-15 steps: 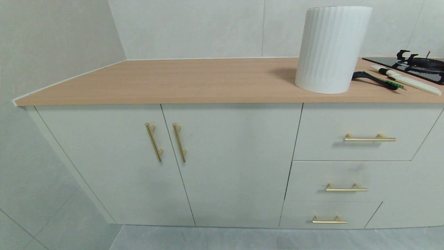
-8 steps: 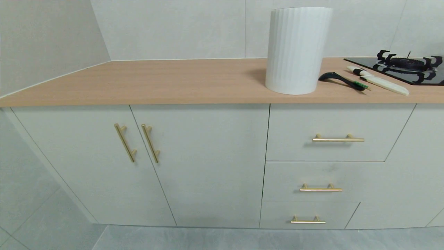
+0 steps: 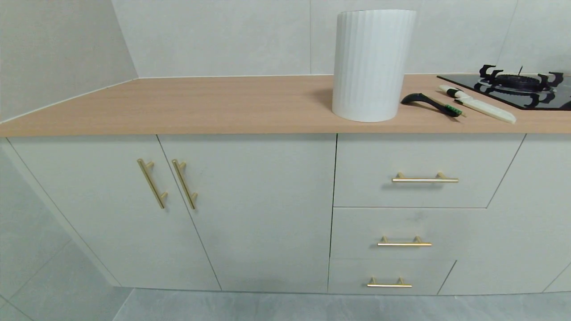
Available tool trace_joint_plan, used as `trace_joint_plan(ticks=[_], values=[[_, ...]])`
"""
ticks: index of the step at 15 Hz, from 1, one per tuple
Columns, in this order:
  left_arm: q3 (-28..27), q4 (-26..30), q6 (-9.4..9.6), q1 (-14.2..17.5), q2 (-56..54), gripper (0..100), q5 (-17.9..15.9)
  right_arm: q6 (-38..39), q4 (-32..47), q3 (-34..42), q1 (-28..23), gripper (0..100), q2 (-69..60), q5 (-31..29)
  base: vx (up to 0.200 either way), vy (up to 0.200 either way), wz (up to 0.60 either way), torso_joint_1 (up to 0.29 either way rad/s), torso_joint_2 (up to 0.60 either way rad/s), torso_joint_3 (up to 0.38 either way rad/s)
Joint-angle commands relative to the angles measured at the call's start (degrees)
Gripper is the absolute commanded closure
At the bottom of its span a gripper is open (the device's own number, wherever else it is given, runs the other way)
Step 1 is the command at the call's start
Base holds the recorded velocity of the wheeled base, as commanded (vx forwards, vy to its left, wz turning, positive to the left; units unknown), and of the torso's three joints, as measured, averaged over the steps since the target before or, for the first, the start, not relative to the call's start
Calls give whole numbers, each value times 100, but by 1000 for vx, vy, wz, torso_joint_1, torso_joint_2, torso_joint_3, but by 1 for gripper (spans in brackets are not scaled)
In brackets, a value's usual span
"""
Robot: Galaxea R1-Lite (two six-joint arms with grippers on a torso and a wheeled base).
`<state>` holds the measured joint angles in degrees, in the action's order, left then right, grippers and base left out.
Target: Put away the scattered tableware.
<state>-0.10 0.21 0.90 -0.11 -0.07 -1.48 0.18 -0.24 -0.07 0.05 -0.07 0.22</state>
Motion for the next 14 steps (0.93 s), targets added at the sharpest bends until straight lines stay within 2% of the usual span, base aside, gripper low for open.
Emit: trace_joint_plan(ticks=[1,14], values=[[1,-3,-2,2,7,0,-2,-1,-2,7,4,0,7,4,0,0,-600,2,2,2],[1,-3,-11,2,7,0,7,-9,-2,-1,4,0,7,31,0,0,0,0,0,0]])
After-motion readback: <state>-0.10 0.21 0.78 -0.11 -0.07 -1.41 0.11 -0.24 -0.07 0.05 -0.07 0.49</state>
